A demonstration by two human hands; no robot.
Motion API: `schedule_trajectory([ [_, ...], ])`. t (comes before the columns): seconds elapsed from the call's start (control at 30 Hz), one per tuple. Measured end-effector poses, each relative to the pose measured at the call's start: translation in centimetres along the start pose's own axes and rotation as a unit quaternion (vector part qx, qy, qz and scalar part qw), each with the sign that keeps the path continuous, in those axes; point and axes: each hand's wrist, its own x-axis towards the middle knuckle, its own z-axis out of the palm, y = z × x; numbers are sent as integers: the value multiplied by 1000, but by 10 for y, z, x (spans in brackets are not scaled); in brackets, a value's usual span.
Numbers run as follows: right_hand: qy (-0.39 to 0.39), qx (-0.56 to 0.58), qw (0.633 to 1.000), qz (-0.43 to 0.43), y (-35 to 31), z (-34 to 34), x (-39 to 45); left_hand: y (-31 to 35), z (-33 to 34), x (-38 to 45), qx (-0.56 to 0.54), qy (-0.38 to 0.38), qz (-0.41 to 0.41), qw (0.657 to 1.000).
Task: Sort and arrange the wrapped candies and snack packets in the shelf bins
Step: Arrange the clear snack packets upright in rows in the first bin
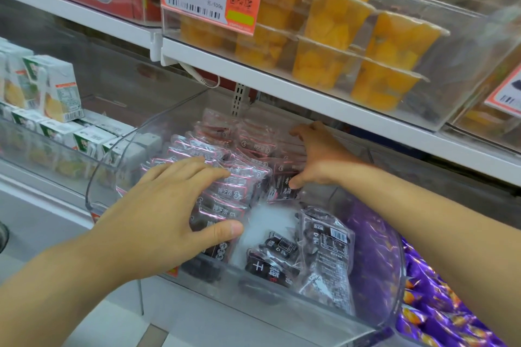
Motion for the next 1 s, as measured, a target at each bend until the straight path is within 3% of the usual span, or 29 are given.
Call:
schedule_trajectory([
  [0.17,5,-163,985,-54,-1,6,1,-2,2,-1,2,0,-1,1000],
  [0.33,15,-61,998,29,-2,8,1,-2,3,-1,0,1,0,1000],
  [0.53,64,-100,993,5,-1,11,4,-2,2,0,-8,8,0,1000],
  [0.73,48,-64,996,28,2,11,6,-1,2,-2,-6,0,-7,1000],
  [0.9,-16,-75,997,25,-3,15,3,-2,2,-1,-7,2,-7,1000],
  [1.0,12,-25,998,52,3,4,3,-1,1,-2,-10,0,-8,1000],
])
